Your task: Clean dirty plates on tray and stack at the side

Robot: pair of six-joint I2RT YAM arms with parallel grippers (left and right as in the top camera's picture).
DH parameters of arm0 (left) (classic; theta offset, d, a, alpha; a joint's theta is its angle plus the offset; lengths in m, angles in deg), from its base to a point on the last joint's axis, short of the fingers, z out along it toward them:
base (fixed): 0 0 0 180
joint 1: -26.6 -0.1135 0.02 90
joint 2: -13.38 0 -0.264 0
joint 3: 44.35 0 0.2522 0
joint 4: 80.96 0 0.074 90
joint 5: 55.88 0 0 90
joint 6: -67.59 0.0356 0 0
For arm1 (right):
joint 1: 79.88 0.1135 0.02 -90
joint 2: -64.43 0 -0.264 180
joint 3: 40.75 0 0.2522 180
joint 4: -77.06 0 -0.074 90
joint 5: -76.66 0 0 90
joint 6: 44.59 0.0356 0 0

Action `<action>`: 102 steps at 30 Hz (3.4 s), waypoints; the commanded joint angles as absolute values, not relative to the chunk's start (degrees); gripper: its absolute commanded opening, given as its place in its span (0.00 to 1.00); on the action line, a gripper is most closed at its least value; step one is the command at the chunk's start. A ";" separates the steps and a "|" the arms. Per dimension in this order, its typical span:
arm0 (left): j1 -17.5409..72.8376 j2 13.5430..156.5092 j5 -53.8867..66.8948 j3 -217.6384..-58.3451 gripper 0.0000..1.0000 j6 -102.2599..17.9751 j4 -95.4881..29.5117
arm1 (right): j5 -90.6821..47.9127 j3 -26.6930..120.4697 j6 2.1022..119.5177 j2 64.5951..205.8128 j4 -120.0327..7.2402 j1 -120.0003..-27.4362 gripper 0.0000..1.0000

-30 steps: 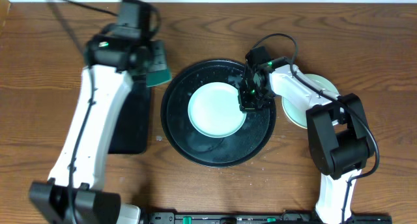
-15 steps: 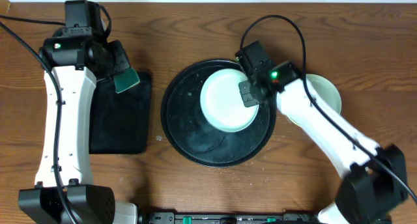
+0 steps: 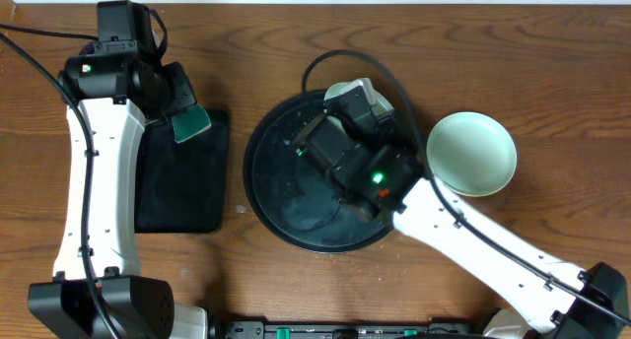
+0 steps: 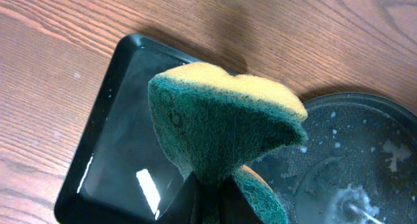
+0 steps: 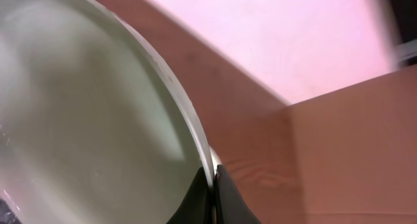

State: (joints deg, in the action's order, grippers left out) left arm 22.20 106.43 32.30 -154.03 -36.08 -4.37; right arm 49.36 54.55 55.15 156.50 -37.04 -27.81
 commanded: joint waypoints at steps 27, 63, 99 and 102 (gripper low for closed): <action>22.02 106.94 31.75 -153.90 0.07 -36.60 -4.19 | -20.81 53.06 56.20 155.13 -38.22 -51.63 0.01; 22.00 106.94 31.75 -153.90 0.07 -36.58 -2.90 | -15.04 32.17 54.34 152.20 -48.17 -95.28 0.14; 18.74 117.19 38.76 -133.49 0.47 -35.73 -16.74 | -23.10 49.17 52.96 152.20 -37.70 -79.41 0.74; 18.74 114.98 34.09 -137.14 0.48 -35.71 -12.28 | -23.14 49.22 51.91 152.18 -36.87 -79.35 0.77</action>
